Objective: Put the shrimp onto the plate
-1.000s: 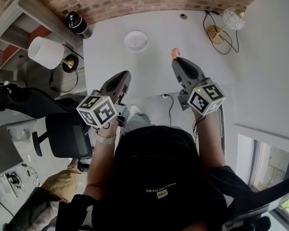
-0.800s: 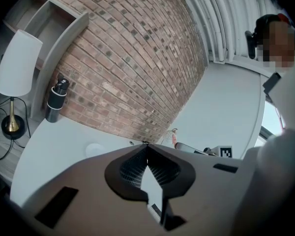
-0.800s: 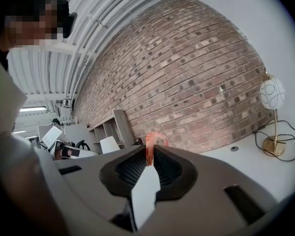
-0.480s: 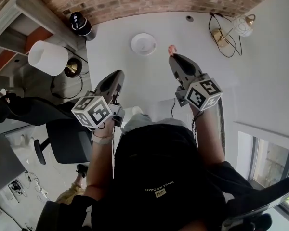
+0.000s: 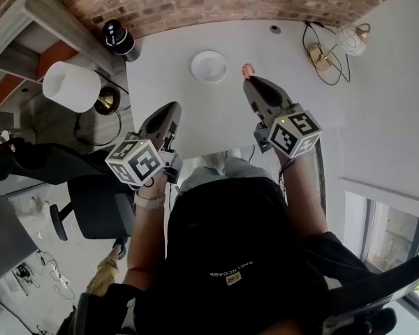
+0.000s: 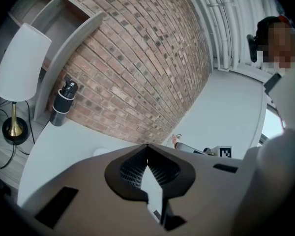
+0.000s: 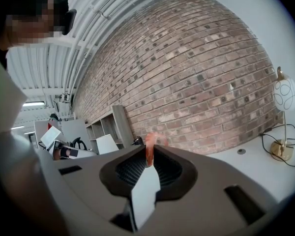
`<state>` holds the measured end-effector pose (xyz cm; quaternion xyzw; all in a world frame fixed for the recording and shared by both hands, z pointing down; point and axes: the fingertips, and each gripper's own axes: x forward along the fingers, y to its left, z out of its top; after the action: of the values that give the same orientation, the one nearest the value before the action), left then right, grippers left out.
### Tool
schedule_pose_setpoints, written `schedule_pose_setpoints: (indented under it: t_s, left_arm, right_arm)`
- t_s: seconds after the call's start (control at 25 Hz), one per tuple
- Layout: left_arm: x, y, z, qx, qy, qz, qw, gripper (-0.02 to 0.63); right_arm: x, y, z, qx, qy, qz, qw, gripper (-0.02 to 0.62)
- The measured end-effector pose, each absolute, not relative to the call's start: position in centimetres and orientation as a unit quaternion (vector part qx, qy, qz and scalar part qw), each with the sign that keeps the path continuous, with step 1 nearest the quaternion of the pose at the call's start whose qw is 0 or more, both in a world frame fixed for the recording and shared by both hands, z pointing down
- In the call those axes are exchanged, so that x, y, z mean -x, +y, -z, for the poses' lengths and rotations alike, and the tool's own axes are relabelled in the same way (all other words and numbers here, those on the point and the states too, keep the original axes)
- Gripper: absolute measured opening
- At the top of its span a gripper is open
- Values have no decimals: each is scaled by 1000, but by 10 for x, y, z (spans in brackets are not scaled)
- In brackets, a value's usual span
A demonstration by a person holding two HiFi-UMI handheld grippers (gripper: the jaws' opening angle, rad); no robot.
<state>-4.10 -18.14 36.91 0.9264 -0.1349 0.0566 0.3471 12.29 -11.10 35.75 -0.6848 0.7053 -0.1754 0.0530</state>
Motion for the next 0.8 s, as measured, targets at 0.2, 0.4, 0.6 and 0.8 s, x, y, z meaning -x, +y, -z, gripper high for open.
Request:
schedule_pose_setpoints:
  t_s: [0.2, 0.4, 0.6, 0.8]
  left_arm:
    - [32, -178, -369, -925, -146, -57, 345, 3]
    - [23, -179, -367, -922, -167, -54, 345, 3]
    - [16, -180, -369, -918, -187, -55, 346, 3]
    - [16, -188, -375, -909, -214, -52, 353, 3]
  right_arm:
    - [-136, -115, -358, 676, 713, 177, 55, 48]
    - [-145, -122, -360, 661, 726, 182, 54, 48]
    - [-158, -131, -370, 647, 735, 193, 53, 48]
    - [-168, -148, -382, 636, 742, 207, 47, 48]
